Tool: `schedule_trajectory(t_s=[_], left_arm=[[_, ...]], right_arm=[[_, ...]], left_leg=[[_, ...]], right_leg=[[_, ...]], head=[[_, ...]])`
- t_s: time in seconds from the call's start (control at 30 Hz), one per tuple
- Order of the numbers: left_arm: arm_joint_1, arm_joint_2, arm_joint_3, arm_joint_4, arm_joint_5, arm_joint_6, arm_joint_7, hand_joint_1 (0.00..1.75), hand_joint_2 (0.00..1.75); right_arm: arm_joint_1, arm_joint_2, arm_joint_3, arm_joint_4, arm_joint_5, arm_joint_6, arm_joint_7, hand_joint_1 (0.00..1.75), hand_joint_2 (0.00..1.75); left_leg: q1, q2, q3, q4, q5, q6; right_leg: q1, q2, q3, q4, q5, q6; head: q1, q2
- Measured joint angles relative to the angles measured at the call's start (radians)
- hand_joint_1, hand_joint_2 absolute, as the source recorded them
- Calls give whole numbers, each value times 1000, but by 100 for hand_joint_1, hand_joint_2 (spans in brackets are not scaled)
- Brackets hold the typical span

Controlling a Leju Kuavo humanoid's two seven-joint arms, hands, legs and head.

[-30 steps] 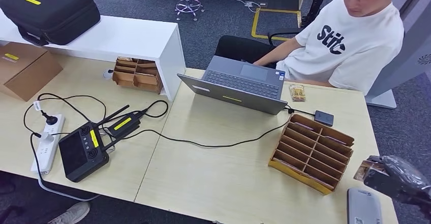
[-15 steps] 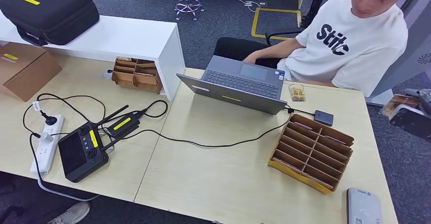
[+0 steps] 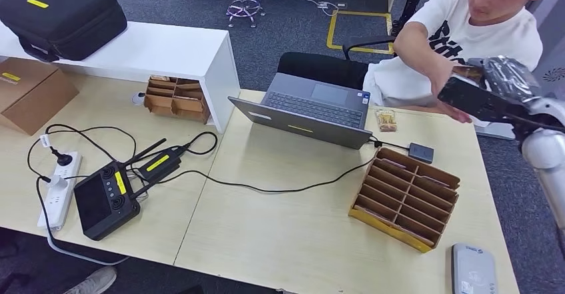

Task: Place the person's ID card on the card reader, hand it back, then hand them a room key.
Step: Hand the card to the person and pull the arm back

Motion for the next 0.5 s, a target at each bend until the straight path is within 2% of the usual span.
schedule_trajectory(t_s=[0.1,0.2,0.33,0.47,0.5], left_arm=[[-20,-11,-25,0,0,-14,9,0,175],[-28,-21,-47,0,0,-25,13,0,175],[-29,-31,-60,0,0,-29,19,0,175],[-29,-34,-68,0,0,-29,19,0,175],[-29,-34,-68,0,0,-29,19,0,175]], right_arm=[[-51,134,33,86,17,-45,51,175,175],[-75,236,56,159,34,-72,80,175,175],[-85,312,75,219,49,-94,83,175,175],[-86,345,81,251,53,-104,81,175,175],[-86,350,82,257,53,-106,81,136,175]], left_leg=[[1,0,1,0,1,-2],[2,-5,-1,0,3,-4],[2,-9,-3,0,4,-4],[2,-8,-4,0,3,-4],[2,-8,-4,0,3,-4]], right_leg=[[1,1,-1,2,1,-1],[2,-4,-2,2,0,-1],[2,-8,-2,3,0,-2],[2,-7,-2,2,-1,-2],[2,-7,-2,1,-1,-2]], head=[[0,0],[0,0],[0,0],[0,0],[0,0]])
